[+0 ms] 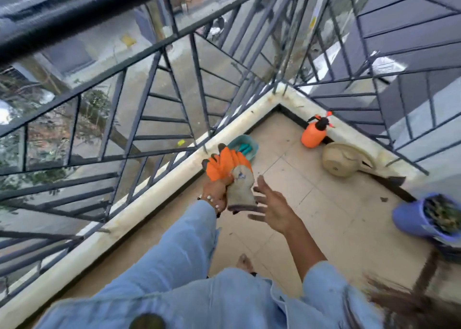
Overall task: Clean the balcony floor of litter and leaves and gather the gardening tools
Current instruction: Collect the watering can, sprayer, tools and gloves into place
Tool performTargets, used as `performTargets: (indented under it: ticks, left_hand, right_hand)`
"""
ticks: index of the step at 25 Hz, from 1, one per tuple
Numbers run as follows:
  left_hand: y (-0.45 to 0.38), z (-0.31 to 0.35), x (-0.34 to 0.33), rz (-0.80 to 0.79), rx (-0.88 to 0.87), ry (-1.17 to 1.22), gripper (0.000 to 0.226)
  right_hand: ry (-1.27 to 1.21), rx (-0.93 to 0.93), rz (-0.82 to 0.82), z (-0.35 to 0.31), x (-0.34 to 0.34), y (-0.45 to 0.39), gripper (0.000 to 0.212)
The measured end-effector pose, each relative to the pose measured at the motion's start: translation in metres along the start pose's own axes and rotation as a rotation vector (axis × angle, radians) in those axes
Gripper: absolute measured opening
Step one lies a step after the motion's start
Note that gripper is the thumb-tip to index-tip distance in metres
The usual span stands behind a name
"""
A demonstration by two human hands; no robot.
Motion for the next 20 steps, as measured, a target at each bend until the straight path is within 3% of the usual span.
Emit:
performTargets:
  ticks: [2,6,9,12,17,20]
  left_hand:
    - [-0.003,-0.005,-0.031,0.004,0.029,0.09,0.039]
    - [-0.019,0.006,-0.067,-0.017,0.081,0.223,0.035]
    - [-0.035,0.027,-0.086,-0.053,0.088,0.292,0.024]
    - [-0.076,0.051,-0.089,-0.024,0.027,0.192,0.028]
    - [-0.144,0.074,-0.111,0.038,-0.007,-0.216,0.014]
    - [-0.169,0.08,-0.12,0.141,0.047,-0.268,0.024]
  right_hand:
    - [-0.02,0.034,-0.126,-0.015,-0.001,0.005,0.027]
    - [-0.09,0.176,-0.042,-0.07,0.026,-0.014,0.025]
    - [0.005,0.195,-0.084,-0.107,0.042,-0.04,0.027]
    - [0.126,0.14,-0.084,-0.135,0.055,-0.08,0.031]
    - [0.376,0.095,-0.048,-0.186,0.059,-0.167,0.025]
    - [0.275,0.031,0.024,-0.21,0.052,-0.216,0.025]
Point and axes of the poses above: each hand's wrist, its own y-axis away from the middle knuckle, its own x-axis out of the back of the hand, z = x × y, the point moved 8 cm from there along -y, towards the middle knuckle, and after that the axes turned 12 degrees about z, right-handed, at the moved point
